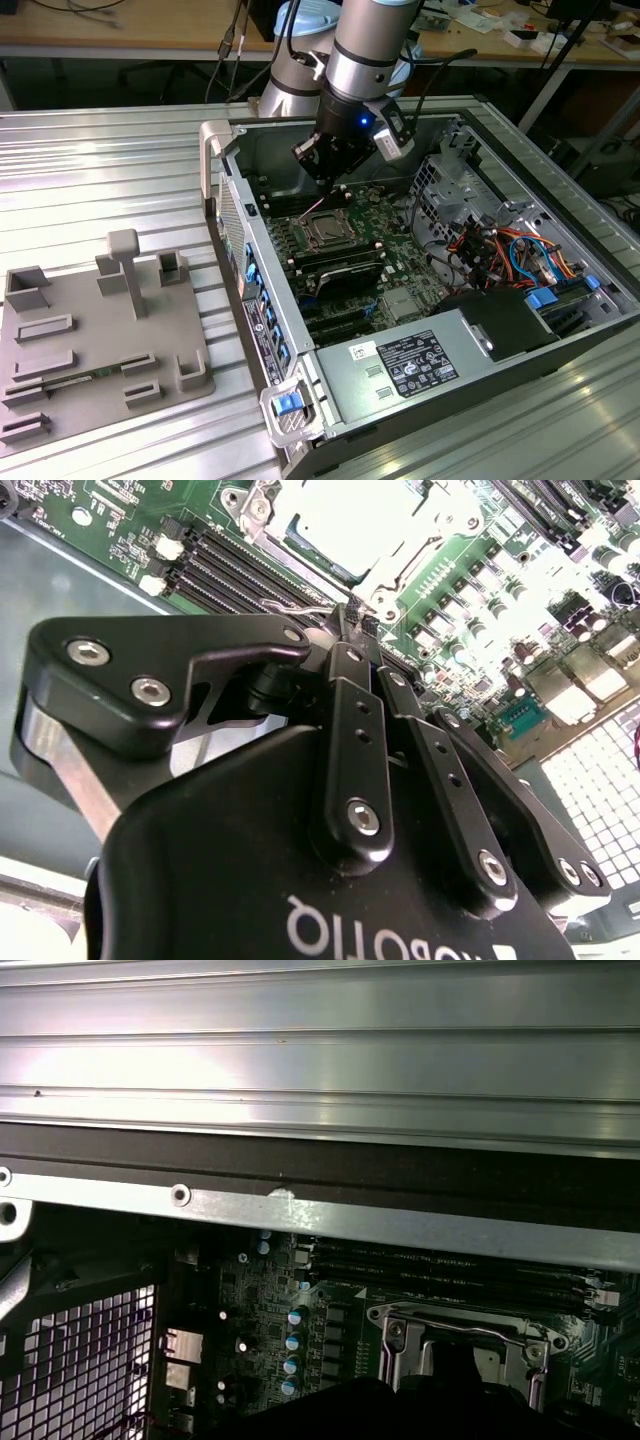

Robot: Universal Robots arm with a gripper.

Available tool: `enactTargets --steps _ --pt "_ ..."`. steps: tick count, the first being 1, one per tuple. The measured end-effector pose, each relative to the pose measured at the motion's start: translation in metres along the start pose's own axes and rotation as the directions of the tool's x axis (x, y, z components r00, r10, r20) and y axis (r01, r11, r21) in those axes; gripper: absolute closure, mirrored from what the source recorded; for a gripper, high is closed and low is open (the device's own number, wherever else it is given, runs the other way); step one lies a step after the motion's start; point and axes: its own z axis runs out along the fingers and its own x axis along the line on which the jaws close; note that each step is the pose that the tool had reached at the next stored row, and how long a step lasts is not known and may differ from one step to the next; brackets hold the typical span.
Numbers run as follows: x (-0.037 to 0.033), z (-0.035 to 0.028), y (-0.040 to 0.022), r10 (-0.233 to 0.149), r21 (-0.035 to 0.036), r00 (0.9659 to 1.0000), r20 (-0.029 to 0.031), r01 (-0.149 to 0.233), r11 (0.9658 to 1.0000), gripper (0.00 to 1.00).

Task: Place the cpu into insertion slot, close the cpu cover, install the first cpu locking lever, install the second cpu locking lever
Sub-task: 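Install the first cpu locking lever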

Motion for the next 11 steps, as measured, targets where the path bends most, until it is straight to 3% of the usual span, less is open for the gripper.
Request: enactTargets --steps 6,11 --pt "-0.0015 0.003 -0.0001 0.0 0.0002 1.0 0.0001 0.0 1.0 0.89" --pt "-0.0029 0.012 0.0001 0.0 0.0003 1.0 0.0 0.0 1.0 0.89"
